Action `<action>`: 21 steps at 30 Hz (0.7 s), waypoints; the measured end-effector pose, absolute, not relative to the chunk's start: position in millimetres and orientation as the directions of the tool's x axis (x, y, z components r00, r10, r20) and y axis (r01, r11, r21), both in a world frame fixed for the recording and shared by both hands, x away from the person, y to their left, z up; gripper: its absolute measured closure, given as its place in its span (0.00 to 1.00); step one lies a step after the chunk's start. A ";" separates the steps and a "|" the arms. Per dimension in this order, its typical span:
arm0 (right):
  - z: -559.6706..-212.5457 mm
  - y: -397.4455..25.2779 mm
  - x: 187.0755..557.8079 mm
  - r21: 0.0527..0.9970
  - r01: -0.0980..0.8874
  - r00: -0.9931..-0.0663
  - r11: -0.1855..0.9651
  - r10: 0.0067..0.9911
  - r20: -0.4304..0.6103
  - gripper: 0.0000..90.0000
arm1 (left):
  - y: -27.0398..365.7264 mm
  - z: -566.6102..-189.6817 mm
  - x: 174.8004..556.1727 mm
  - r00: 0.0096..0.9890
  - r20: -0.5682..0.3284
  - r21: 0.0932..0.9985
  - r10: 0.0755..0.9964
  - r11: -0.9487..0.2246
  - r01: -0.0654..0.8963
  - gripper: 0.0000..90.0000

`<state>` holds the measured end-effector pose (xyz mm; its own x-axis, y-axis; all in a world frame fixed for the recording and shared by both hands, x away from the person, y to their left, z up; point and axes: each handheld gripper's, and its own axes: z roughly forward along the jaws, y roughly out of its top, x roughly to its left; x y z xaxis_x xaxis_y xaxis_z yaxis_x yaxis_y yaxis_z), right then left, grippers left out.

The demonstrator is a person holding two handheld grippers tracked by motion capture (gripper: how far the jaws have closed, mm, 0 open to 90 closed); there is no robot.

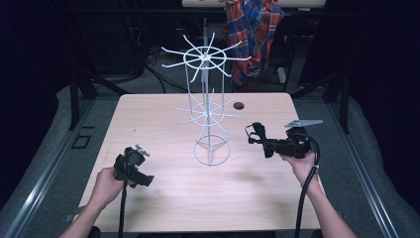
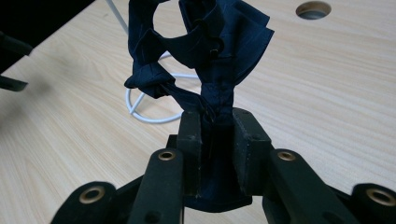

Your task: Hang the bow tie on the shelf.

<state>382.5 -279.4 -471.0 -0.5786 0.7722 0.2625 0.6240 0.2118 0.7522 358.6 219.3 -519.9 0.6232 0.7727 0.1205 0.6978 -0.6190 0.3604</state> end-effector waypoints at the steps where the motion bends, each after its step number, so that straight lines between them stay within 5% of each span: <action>1: -471.0 -279.4 382.5 0.752 0.624 -0.579 0.212 0.772 0.263 0.83 | 219.3 -519.9 358.6 0.623 0.121 0.360 0.773 -0.619 0.698 0.12; 7: -466.0 -279.3 377.8 0.765 0.618 -0.587 0.179 0.753 0.297 0.83 | 225.7 -520.4 362.3 0.596 0.074 0.355 0.799 -0.580 0.733 0.11; 10: -464.7 -279.0 378.3 0.777 0.606 -0.594 0.170 0.747 0.300 0.83 | 227.9 -518.9 362.2 0.601 0.056 0.370 0.797 -0.576 0.729 0.00; 21: -460.3 -279.8 376.2 0.804 0.577 -0.604 0.147 0.739 0.299 0.83 | 223.4 -520.6 361.0 0.620 0.069 0.355 0.782 -0.600 0.717 0.02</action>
